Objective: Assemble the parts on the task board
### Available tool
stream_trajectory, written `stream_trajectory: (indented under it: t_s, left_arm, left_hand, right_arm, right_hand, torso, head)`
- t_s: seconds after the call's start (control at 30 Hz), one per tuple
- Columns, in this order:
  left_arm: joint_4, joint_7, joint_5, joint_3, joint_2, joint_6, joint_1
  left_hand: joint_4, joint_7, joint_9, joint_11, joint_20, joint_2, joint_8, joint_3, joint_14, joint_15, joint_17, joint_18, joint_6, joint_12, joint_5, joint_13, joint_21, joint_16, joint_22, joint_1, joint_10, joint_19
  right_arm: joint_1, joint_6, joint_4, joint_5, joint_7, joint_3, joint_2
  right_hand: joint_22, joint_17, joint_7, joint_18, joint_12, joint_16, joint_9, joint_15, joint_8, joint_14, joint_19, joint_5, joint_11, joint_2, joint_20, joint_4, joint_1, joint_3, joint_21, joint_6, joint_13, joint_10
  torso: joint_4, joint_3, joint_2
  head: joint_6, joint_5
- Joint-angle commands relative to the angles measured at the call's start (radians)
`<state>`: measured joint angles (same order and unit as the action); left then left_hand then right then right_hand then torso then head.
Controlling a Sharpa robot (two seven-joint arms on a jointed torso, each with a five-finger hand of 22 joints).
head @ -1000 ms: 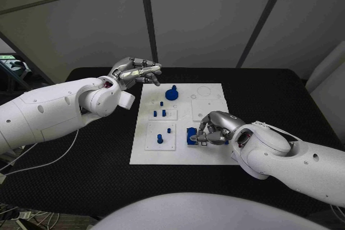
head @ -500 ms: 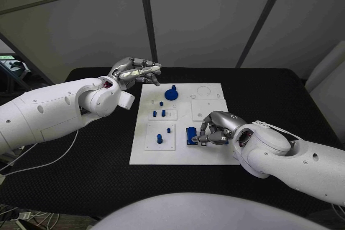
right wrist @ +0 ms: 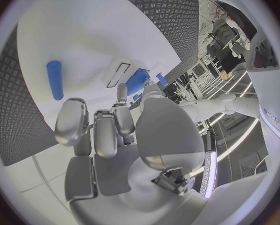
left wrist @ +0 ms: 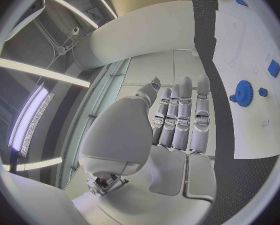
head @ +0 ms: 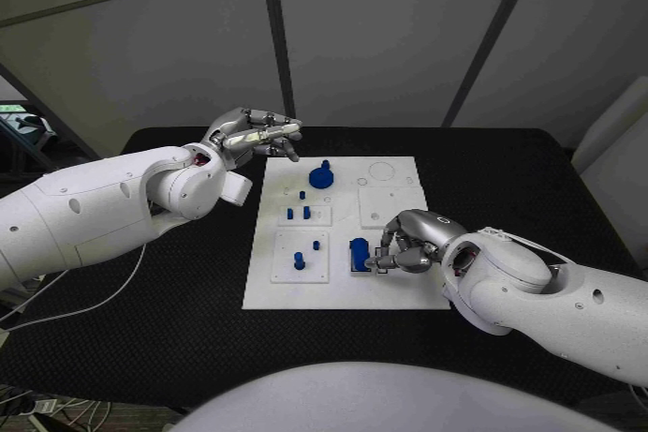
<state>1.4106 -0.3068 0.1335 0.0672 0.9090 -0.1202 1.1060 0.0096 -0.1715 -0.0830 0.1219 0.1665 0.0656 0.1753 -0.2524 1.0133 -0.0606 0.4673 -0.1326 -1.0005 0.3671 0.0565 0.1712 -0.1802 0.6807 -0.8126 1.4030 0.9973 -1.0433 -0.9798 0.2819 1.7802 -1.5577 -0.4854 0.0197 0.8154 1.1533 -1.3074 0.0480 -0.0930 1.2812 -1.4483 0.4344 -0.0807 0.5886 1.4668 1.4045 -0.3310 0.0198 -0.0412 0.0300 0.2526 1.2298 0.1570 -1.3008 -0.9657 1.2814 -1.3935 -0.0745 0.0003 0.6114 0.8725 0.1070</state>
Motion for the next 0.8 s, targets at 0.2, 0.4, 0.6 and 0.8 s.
stream_trajectory:
  t_s: [0.2,0.4,0.6,0.8]
  left_arm:
    - [0.000,-0.003,0.003,0.000,0.001,0.008,0.001]
    - [0.001,-0.003,0.003,0.000,0.002,0.008,0.001]
    - [0.003,-0.004,0.003,0.000,0.003,0.008,0.001]
    - [0.005,-0.004,0.003,0.000,0.010,0.006,0.001]
  left_hand:
    - [0.001,-0.005,0.002,-0.001,-0.001,-0.006,0.005,0.005,0.010,0.000,-0.001,-0.048,0.007,-0.005,-0.002,-0.003,0.007,-0.004,0.003,0.001,-0.006,-0.008]
    - [0.001,-0.005,0.002,-0.001,-0.001,-0.006,0.005,0.005,0.010,0.000,-0.001,-0.048,0.007,-0.005,-0.002,-0.003,0.007,-0.004,0.003,0.001,-0.006,-0.008]
    - [0.001,-0.005,0.002,-0.001,-0.001,-0.006,0.005,0.005,0.010,0.000,-0.002,-0.048,0.007,-0.005,-0.002,-0.003,0.008,-0.004,0.003,0.001,-0.006,-0.008]
    - [0.001,-0.005,0.002,-0.001,-0.001,-0.006,0.005,0.005,0.010,0.000,-0.002,-0.048,0.007,-0.005,-0.002,-0.003,0.008,-0.004,0.003,0.001,-0.006,-0.008]
  right_arm:
    - [-0.002,-0.026,0.002,0.015,0.047,-0.001,-0.002]
    - [-0.002,-0.005,0.016,0.017,0.062,-0.001,0.005]
    - [-0.002,0.022,0.027,0.018,0.065,-0.001,0.031]
    - [-0.002,0.042,0.035,0.024,0.076,-0.001,0.088]
  right_hand:
    - [-0.004,-0.099,-0.001,0.008,-0.005,0.008,0.005,-0.007,0.011,0.069,-0.003,0.055,0.004,-0.012,-0.008,0.012,0.003,0.030,0.005,0.011,0.000,0.004]
    - [-0.006,-0.096,-0.001,0.008,-0.006,0.012,0.007,-0.006,0.017,0.068,-0.004,0.086,0.004,-0.019,-0.007,0.028,-0.005,0.043,0.008,0.013,-0.001,0.005]
    - [-0.005,-0.097,-0.002,0.008,-0.005,0.012,0.008,-0.007,0.020,0.068,-0.003,0.088,0.005,-0.002,-0.007,0.032,-0.003,0.041,0.008,0.013,0.001,0.003]
    - [-0.007,-0.094,-0.003,0.007,-0.010,0.015,0.009,-0.008,0.023,0.068,-0.004,0.063,0.006,0.023,-0.008,0.022,0.027,0.032,0.010,0.015,-0.002,0.005]
  torso:
    - [0.0002,0.0000,0.000]
    - [-0.0016,-0.0001,0.001]
    - [-0.0004,0.0001,-0.001]
    - [-0.0009,-0.0011,0.000]
  head:
    - [0.000,0.001]
    - [0.000,0.002]
    - [0.000,-0.001]
    - [0.000,-0.003]
